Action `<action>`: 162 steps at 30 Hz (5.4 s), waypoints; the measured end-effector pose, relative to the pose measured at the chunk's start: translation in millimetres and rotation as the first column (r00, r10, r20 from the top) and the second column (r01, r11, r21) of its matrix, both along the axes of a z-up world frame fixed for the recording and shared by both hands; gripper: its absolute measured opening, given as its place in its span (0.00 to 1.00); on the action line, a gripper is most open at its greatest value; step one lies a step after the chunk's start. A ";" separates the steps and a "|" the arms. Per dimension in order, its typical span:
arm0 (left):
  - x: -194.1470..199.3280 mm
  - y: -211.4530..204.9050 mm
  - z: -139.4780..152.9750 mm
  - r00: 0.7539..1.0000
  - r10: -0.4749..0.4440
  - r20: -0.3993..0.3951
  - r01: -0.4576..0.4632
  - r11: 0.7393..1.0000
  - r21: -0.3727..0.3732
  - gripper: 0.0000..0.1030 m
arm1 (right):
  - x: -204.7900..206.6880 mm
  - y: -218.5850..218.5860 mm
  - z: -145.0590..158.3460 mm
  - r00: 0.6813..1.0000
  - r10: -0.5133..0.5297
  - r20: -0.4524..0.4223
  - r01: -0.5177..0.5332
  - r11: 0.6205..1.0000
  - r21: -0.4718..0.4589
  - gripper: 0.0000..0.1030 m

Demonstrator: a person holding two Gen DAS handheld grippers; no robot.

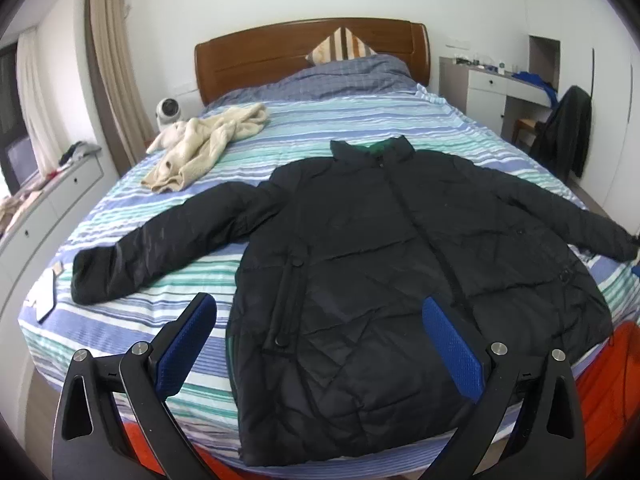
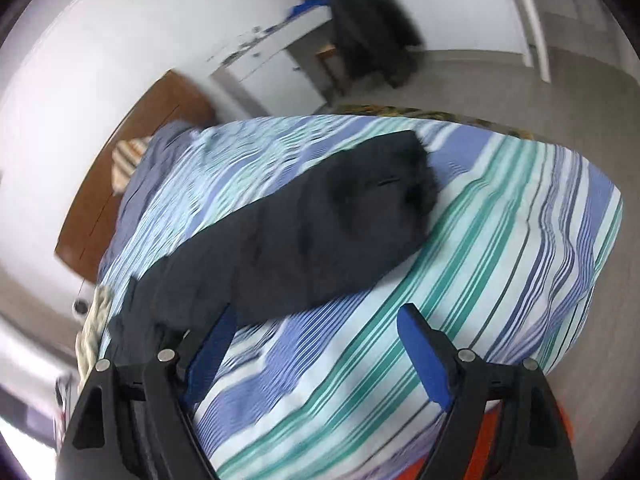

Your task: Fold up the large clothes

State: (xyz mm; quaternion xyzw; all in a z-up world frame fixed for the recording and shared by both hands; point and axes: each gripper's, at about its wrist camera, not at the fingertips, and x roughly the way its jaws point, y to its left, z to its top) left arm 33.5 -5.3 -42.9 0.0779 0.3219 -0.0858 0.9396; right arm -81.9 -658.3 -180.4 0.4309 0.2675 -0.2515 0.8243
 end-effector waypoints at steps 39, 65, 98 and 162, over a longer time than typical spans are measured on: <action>24.6 43.5 -45.6 0.972 0.133 -0.194 -0.163 0.976 -0.148 0.99 | 221.8 433.7 30.4 0.454 0.890 -0.045 -0.852 0.419 -0.314 0.68; 216.9 -69.9 -37.7 0.957 -0.093 -0.274 0.055 0.988 -0.143 0.08 | 112.2 276.3 65.4 0.640 0.768 0.028 -0.719 0.611 -0.331 0.68; 282.9 -15.7 -131.2 0.963 0.028 -0.268 -0.052 0.995 -0.082 0.21 | 415.9 199.6 22.2 0.748 0.627 -0.218 -0.662 0.729 -0.175 0.39; 85.1 7.6 -85.8 0.970 0.121 -0.213 -0.142 0.986 -0.085 0.93 | 122.8 348.3 37.8 0.723 0.628 -0.288 -0.683 0.587 -0.436 0.79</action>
